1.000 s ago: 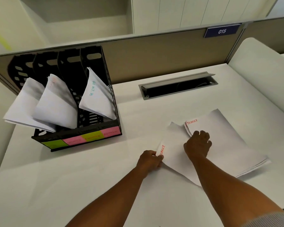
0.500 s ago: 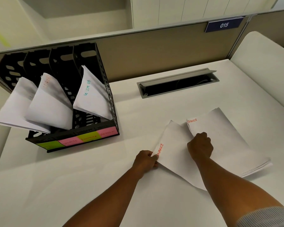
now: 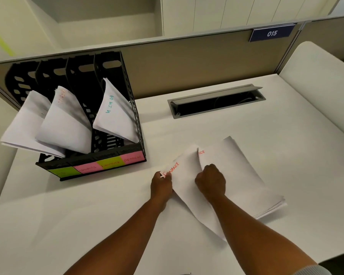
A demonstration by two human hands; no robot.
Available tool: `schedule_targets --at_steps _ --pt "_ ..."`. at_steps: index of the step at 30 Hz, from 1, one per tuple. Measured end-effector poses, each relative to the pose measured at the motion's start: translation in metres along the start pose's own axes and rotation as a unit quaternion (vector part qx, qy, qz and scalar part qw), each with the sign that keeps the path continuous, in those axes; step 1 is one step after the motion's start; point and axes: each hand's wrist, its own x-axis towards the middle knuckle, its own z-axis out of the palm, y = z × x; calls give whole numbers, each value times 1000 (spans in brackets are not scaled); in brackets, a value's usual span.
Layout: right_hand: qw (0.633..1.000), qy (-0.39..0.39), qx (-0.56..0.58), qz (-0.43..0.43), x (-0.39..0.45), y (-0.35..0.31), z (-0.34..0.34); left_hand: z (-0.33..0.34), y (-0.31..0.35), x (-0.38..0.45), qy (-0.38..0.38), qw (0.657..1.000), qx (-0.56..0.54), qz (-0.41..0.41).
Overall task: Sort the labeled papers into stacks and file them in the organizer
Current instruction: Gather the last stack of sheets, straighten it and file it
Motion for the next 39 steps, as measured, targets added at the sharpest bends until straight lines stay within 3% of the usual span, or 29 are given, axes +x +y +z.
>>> schedule_targets --at_steps 3,6,10,12,14,16,18,21,26,33,39 --pt "997 -48 40 -42 -9 -25 14 -15 0 0 74 997 -27 14" --pt "979 -140 122 -81 -14 -47 24 -33 -5 1 125 991 16 53" --pt "946 -245 189 -97 -19 -65 30 -53 -16 8 103 989 75 74" --pt "957 -206 172 -114 -18 -66 29 -58 -21 9 92 990 84 68" --pt "976 -102 164 -102 -12 -59 26 -60 -26 8 114 990 58 60" --pt "986 -19 155 -58 -3 -48 20 -60 -28 6 134 990 24 43" --pt "994 16 104 -14 6 -34 12 -61 -32 7 139 989 21 36" --pt "999 -9 -5 49 17 -14 1 -62 -36 10 99 992 54 55" --pt "995 -59 -22 80 24 2 -3 -63 -39 16 35 996 66 50" --pt "991 -95 45 88 16 -5 4 -72 -31 19 3 999 -38 -27" --pt "964 -164 192 83 8 -10 8 -97 -35 28 40 998 -41 -23"
